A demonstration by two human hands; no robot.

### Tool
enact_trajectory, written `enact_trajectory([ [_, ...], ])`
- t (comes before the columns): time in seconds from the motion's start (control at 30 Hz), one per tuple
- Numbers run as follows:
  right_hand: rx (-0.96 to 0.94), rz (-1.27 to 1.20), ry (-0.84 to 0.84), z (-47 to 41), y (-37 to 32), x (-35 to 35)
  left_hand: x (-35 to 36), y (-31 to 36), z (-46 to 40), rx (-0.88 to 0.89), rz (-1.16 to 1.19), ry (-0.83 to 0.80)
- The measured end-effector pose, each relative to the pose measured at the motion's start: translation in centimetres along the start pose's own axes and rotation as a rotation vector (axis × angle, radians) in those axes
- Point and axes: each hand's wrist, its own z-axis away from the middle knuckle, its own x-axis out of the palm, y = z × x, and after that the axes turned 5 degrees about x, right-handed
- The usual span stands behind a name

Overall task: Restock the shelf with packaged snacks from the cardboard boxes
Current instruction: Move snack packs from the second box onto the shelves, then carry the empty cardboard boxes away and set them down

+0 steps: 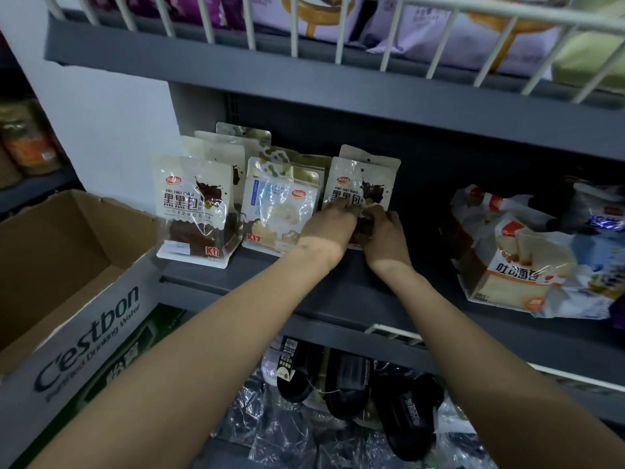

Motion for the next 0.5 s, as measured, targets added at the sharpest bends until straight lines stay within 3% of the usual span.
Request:
enact_trajectory([
  [0.2, -0.090, -0.049, -0.125, 4.2, -3.4, -2.3, -4.7, -0.8, 5.4, -0.089, 0.207, 0.082],
  [0.5, -0.242, -0.069, -0.489, 13.6, -13.2, -3.7, -11.7, -3.1, 17.1, -0.628, 0.315, 0.065],
])
